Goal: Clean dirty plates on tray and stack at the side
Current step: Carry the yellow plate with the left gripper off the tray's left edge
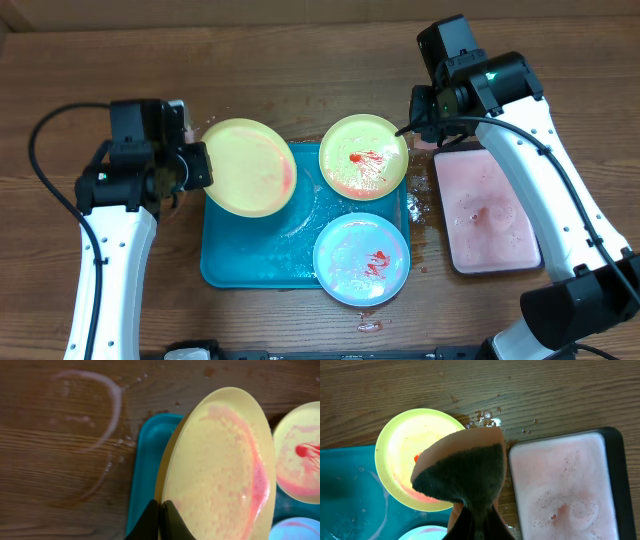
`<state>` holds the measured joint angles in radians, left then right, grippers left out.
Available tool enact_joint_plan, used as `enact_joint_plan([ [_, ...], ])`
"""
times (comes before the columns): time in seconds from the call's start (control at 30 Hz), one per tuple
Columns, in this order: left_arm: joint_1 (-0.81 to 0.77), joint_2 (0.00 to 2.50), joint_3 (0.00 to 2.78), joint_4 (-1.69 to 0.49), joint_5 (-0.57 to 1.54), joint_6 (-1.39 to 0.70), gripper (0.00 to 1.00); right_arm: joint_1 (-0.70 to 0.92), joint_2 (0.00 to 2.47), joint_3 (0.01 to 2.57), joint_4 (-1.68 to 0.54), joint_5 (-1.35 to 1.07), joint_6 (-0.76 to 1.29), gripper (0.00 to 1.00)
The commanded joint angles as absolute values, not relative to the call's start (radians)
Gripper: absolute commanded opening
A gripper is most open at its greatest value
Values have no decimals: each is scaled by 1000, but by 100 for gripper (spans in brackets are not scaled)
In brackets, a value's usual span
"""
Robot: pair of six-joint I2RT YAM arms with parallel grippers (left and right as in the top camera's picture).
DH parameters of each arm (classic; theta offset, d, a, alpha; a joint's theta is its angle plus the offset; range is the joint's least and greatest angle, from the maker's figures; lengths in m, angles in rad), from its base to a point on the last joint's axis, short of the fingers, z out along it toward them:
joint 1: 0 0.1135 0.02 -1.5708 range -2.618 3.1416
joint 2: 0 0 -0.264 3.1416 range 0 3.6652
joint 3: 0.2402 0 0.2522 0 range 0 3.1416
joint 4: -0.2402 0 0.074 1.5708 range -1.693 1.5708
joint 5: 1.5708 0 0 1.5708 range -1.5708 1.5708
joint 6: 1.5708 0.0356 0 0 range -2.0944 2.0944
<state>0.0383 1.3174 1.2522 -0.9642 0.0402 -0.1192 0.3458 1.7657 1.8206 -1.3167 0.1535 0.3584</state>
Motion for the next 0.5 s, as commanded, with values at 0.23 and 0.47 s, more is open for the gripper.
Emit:
enact_joint_plan([
  [0.23, -292, 1326, 1365, -1057, -610, -69, 4, 305, 1728, 1842, -1303, 157, 339, 4],
  [0.47, -513, 1373, 1365, -1055, -935, -4, 4, 279, 1728, 1842, -1304, 157, 339, 4],
])
